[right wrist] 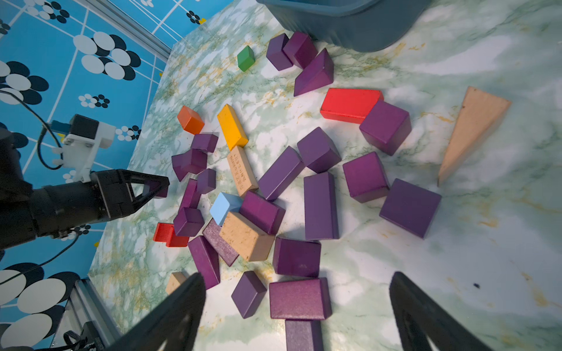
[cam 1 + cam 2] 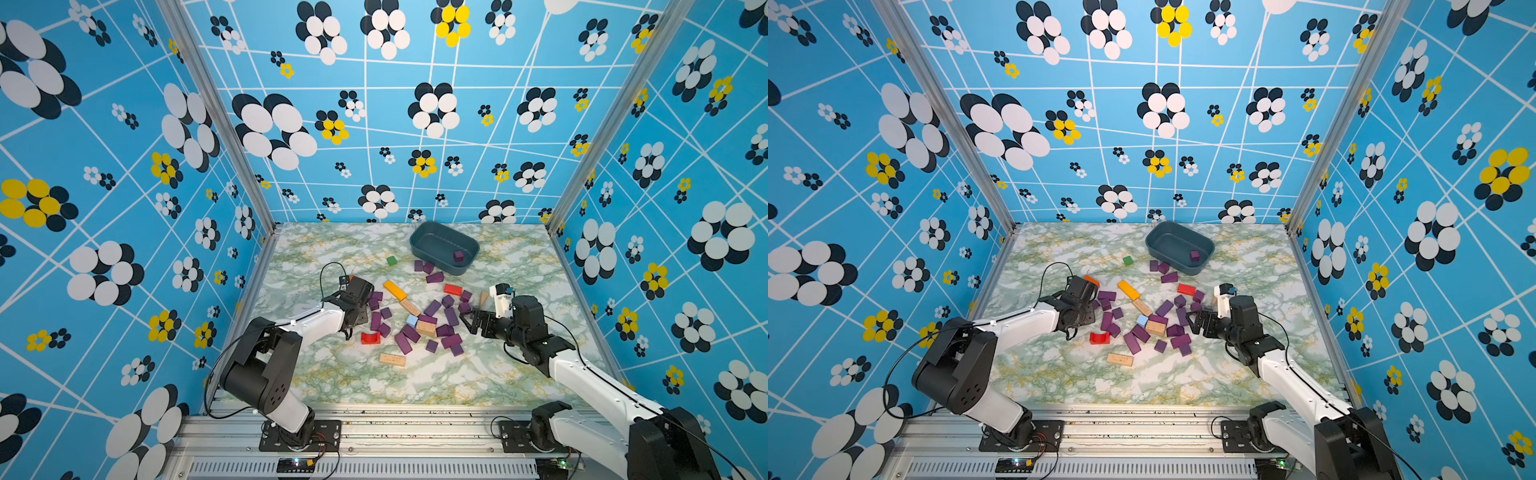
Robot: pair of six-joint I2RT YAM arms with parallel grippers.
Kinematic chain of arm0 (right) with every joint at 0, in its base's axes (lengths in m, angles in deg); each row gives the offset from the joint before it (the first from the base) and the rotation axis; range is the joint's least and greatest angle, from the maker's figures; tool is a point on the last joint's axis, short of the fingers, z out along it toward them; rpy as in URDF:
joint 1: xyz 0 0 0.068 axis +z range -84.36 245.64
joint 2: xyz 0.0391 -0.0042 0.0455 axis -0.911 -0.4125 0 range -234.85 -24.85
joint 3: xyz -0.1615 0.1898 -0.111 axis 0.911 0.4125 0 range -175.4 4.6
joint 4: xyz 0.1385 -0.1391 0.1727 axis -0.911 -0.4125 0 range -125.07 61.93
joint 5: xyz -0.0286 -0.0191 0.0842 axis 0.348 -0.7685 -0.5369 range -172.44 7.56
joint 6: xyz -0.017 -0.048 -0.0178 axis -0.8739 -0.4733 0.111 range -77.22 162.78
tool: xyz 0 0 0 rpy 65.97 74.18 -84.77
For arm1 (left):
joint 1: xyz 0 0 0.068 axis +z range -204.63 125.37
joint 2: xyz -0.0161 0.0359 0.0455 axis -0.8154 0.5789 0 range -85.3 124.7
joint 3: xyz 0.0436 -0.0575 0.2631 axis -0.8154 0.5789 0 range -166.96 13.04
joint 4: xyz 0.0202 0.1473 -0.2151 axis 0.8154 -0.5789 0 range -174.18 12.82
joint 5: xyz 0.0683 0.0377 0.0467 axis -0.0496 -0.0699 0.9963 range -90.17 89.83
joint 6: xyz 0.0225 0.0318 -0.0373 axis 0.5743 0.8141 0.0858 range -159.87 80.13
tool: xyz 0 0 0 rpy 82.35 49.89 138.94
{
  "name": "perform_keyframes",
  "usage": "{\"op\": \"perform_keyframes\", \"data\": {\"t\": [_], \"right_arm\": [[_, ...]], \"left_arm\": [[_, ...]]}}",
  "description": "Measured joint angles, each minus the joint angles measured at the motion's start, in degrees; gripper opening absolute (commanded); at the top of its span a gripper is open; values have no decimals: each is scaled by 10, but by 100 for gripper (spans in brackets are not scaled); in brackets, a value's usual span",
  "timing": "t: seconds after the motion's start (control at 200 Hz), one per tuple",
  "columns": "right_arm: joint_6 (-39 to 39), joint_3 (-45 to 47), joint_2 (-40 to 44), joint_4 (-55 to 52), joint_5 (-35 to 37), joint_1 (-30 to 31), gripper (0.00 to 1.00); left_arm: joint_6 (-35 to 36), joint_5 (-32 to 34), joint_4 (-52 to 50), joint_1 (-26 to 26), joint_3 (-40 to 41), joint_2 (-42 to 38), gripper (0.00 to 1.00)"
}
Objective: Pick purple bricks into the storage bin
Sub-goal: Pick up the building block from the center of the board, then place the building block in the storage box.
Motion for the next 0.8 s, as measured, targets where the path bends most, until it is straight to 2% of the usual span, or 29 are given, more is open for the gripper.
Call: {"op": "perform_keyframes", "data": {"t": [0.175, 0.36, 0.495, 0.805], "right_arm": [[9, 35, 13, 56, -2, 0, 99], [21, 65, 17, 94, 2, 0, 99], [22, 66, 18, 98, 19, 0, 99], [21, 73, 24, 98, 54, 0, 99]], "left_arm": [[19, 10, -20, -30, -53, -28, 26], [46, 12, -20, -67, -132, -21, 27], [71, 5, -11, -89, -229, 33, 27], [125, -42, 21, -110, -447, 214, 27]]}}
